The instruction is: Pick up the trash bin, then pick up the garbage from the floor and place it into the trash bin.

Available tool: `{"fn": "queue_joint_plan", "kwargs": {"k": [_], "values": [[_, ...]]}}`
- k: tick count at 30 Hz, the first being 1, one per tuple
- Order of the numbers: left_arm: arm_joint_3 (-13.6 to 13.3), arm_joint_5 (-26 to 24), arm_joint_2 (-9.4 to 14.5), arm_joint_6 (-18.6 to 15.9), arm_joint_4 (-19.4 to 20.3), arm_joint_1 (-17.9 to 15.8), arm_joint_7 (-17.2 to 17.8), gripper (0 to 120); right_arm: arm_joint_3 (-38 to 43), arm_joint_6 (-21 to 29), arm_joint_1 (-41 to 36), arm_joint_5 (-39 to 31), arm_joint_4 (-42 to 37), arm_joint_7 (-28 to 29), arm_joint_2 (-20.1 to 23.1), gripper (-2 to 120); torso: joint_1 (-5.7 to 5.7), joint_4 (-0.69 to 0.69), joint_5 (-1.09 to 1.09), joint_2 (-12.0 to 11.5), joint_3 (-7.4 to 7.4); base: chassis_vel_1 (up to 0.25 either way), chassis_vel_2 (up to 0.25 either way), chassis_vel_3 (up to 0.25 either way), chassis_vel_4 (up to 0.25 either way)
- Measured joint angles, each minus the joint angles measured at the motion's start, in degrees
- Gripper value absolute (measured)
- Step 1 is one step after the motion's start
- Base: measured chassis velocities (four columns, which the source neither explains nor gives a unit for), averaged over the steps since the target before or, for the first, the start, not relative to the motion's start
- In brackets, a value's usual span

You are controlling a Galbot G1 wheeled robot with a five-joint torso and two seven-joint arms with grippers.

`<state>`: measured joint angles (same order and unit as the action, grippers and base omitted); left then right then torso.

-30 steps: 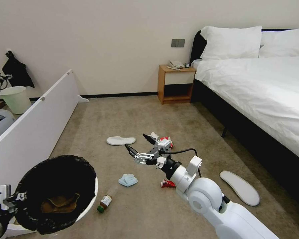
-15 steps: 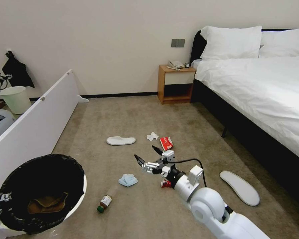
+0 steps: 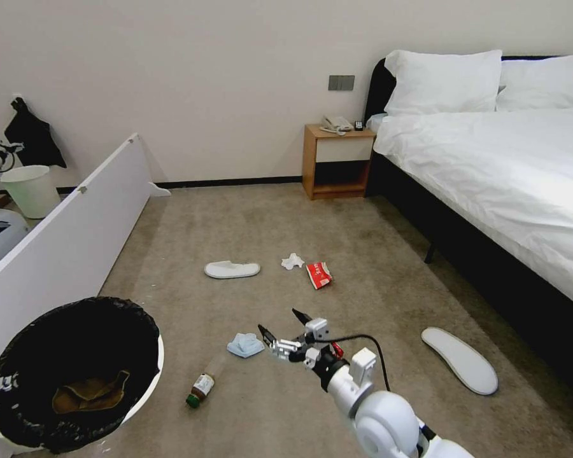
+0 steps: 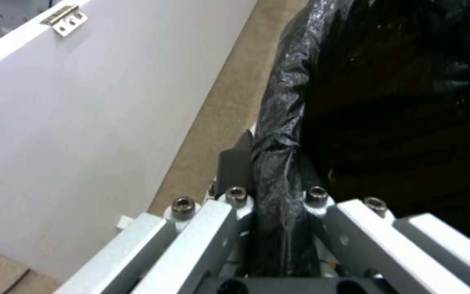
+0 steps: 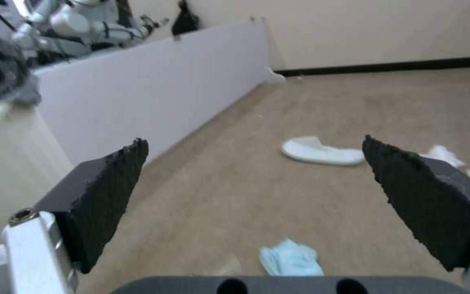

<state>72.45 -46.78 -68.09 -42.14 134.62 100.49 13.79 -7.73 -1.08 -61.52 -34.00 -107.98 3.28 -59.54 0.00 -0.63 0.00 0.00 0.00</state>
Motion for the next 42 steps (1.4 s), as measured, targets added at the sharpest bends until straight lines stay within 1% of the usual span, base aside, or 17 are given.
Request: {"fn": "queue_joint_plan", "kwargs": {"k": [4,5,6,9,13,17,18,19,20,22,23,25,28,31,39,41,42], "values": [[-0.2,0.0,-0.1,0.0,0.1,0.1,0.0,3,1.3,-0.6,-2.0,1.5,0.1,0.7,0.0,100,0.0,0.0,0.01,0.0,0.0,0.0,0.0,0.0,0.0],[-0.4,0.1,-0.2,0.0,0.1,0.1,0.0,3,2.4,-1.0,-3.0,2.2,0.3,1.1,-0.1,100,0.0,0.0,0.0,0.0,0.0,0.0,0.0,0.0,0.0],[-0.9,0.3,-0.3,0.0,0.1,0.0,0.0,3,5.6,-1.9,-5.4,3.1,0.5,1.3,-0.7,100,0.0,0.0,0.0,0.0,0.0,0.0,0.0,0.0,0.0],[-1.1,0.4,-0.3,0.0,0.1,-0.1,0.0,3,7.7,-1.9,-6.8,3.4,0.3,1.5,-0.9,100,0.0,0.0,0.0,0.0,0.0,0.0,0.0,0.0,0.0],[-1.5,0.5,-0.2,0.0,0.1,-0.4,0.0,3,14.8,-1.3,-12.3,6.1,-1.7,2.3,-3.4,100,0.0,0.0,0.0,0.0,0.0,0.0,0.0,0.0,0.0],[-1.6,0.6,-0.1,0.0,0.1,-0.5,0.0,3,16.8,-1.2,-13.9,7.2,-2.2,2.4,-4.4,100,0.0,-0.01,0.01,0.0,0.0,0.0,0.0,0.0,0.0],[-1.7,0.6,0.0,0.0,0.1,-0.5,0.0,3,19.4,-1.1,-15.8,9.3,-2.8,2.4,-5.9,100,0.0,-0.02,0.0,0.0,0.0,0.0,0.0,0.0,0.0],[-1.8,0.6,0.0,0.0,0.1,-0.5,-0.1,3,21.4,-1.2,-17.1,11.3,-3.3,2.3,-7.3,100,0.0,0.04,0.01,0.0,0.0,0.0,0.0,0.0,0.0],[-1.8,0.6,0.0,0.0,0.1,-0.5,-0.1,3,21.4,-1.2,-17.1,11.3,-3.3,2.3,-7.3,100,0.0,0.04,0.01,0.0,0.0,0.0,0.0,0.0,0.0],[-2.2,0.7,-0.1,0.0,0.1,-0.7,-0.1,3,26.3,-1.3,-20.5,16.6,-4.8,1.9,-11.2,100,0.0,0.0,0.0,0.0,0.0,0.0,0.0,0.0,0.0],[-2.2,0.7,-0.1,0.0,0.1,-0.7,-0.1,3,26.3,-1.3,-20.5,16.6,-4.8,1.9,-11.2,100,0.0,0.0,0.0,0.0,0.0,0.0,0.0,0.0,0.0],[-2.6,0.7,-0.1,0.0,0.1,-0.9,-0.1,3,29.9,-1.9,-23.4,21.1,-6.0,1.2,-13.2,100,0.0,-0.01,0.0,0.0,0.0,0.0,0.0,0.0,0.0],[-2.6,0.7,0.0,0.0,0.0,-1.0,-0.1,3,31.4,-2.3,-24.8,23.0,-6.7,0.8,-13.8,100,0.0,0.0,0.0,0.0,0.0,0.0,0.0,0.0,0.0],[-2.8,0.7,0.1,0.0,-0.2,-1.0,-0.2,3,35.4,-4.5,-29.4,27.8,-8.8,-0.3,-15.6,100,0.0,0.0,0.0,0.0,0.0,0.0,0.0,0.0,0.0],[-2.9,0.6,0.4,0.0,-0.6,-1.4,-0.2,3,39.8,-6.8,-34.2,31.7,-12.1,-0.8,-18.6,100,0.0,0.0,0.0,0.0,0.0,0.0,0.0,0.0,0.0],[-2.9,0.5,0.5,0.0,-0.7,-1.5,-0.3,3,41.4,-7.5,-36.1,33.1,-13.7,-1.1,-20.6,100,0.0,0.0,0.0,0.0,0.0,0.0,0.0,0.0,0.0],[-2.9,0.5,0.5,0.0,-0.7,-1.5,-0.3,3,41.4,-7.5,-36.1,33.1,-13.7,-1.1,-20.6,100,0.0,0.0,0.0,0.0,0.0,0.0,0.0,0.0,0.0]]}}
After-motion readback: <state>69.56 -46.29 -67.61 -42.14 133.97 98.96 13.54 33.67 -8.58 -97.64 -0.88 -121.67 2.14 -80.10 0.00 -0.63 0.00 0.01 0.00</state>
